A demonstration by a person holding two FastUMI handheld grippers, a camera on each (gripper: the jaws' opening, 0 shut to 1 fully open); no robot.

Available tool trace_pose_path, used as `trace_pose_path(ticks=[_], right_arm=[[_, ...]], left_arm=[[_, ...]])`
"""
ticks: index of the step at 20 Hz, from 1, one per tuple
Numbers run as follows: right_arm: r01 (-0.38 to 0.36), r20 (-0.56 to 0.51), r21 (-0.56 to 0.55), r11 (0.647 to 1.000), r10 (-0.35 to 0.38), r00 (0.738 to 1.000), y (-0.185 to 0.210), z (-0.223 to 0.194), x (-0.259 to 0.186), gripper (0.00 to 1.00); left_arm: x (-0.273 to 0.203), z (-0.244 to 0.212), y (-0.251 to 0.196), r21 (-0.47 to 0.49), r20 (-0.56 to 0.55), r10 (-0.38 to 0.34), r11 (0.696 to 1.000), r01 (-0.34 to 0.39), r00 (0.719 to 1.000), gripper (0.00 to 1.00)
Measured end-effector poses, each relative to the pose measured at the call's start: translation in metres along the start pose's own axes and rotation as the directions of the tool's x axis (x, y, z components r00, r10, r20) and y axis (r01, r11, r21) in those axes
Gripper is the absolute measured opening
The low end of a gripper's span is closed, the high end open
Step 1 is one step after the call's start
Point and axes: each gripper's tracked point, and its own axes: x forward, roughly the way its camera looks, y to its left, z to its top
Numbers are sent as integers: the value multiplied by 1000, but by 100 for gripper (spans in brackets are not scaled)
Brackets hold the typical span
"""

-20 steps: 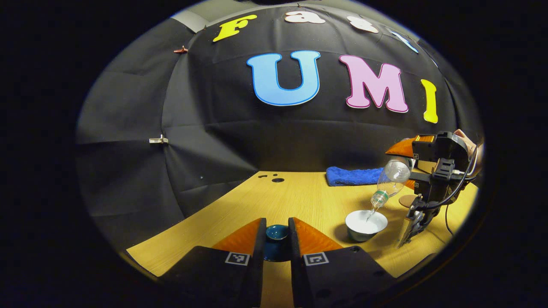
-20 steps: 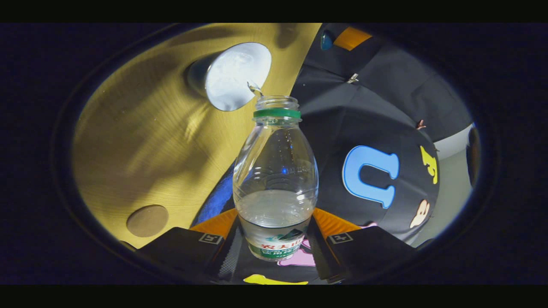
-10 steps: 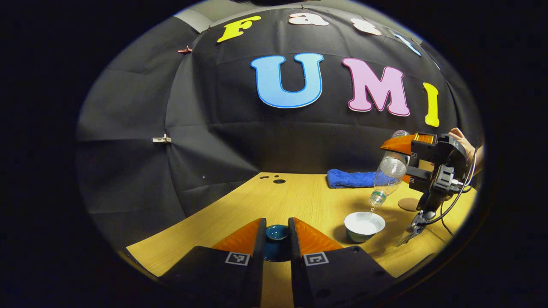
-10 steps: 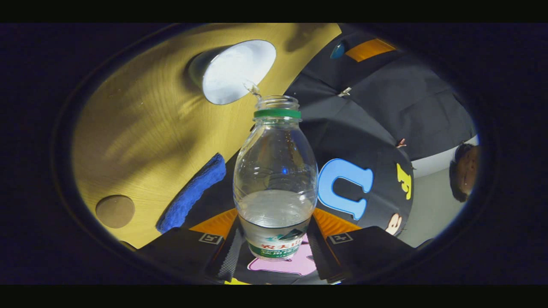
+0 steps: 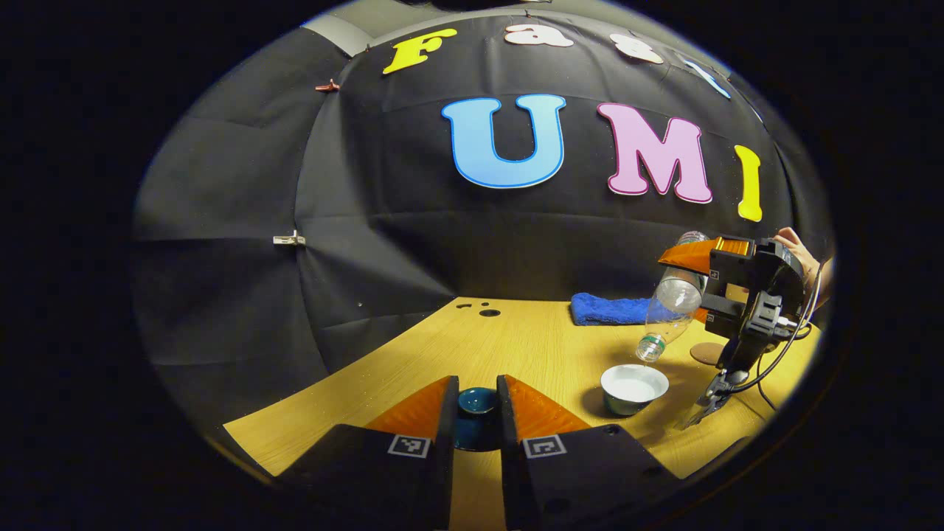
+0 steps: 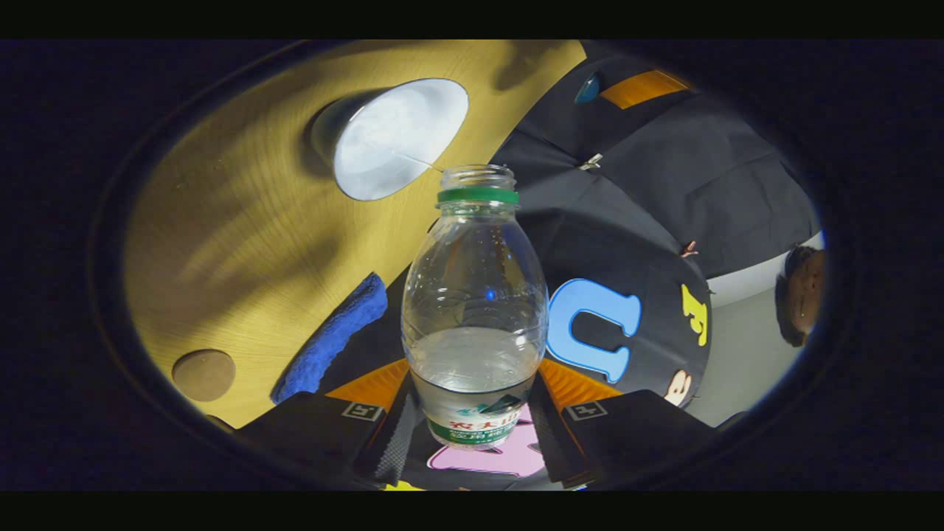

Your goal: Open the teacup lid with one hand, grasp the water bottle and pour water into the teacup with the other hand; after pouring, place the water bottle on the coaster and then close the teacup lid.

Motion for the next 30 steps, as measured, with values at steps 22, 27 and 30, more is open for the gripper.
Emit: trace_pose_path(ticks=[22, 27, 30], right_arm=[[-42, 108, 957, -286, 221, 969, 33, 25, -24, 75], [48, 34, 898, -437, 177, 984, 33, 18, -21, 75], [124, -31, 882, -456, 206, 978, 32, 14, -18, 75]], left_arm=[[36, 32, -73, -15, 8, -90, 996, 90, 996, 31], [41, 30, -110, -8, -11, -152, 988, 152, 988, 31], [42, 34, -126, 17, -9, -183, 983, 183, 983, 31]])
